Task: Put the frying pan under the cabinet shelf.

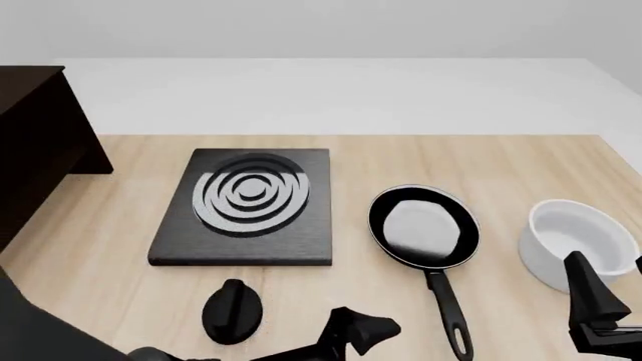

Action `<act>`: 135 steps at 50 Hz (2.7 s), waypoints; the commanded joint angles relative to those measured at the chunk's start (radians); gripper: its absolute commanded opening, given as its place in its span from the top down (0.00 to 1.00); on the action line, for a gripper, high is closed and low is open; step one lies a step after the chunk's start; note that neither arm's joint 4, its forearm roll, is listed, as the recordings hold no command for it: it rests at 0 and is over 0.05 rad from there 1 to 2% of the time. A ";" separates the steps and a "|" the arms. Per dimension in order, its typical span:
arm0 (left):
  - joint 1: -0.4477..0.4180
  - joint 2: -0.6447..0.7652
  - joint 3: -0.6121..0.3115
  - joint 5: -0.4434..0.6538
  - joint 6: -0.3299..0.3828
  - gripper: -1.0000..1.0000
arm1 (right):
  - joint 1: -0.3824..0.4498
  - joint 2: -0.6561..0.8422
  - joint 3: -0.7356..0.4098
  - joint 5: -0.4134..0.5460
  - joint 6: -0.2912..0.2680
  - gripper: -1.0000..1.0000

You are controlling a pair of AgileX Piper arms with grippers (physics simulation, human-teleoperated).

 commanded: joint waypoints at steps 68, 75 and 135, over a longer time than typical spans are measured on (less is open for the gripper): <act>0.041 0.306 -0.415 0.193 0.109 0.00 | 0.000 0.000 0.000 0.000 0.000 0.00; 0.042 0.321 -0.439 0.198 0.113 0.00 | 0.000 0.000 0.000 0.000 0.000 0.00; 0.082 0.390 -0.624 0.443 0.213 0.00 | 0.000 0.000 0.000 0.000 0.000 0.00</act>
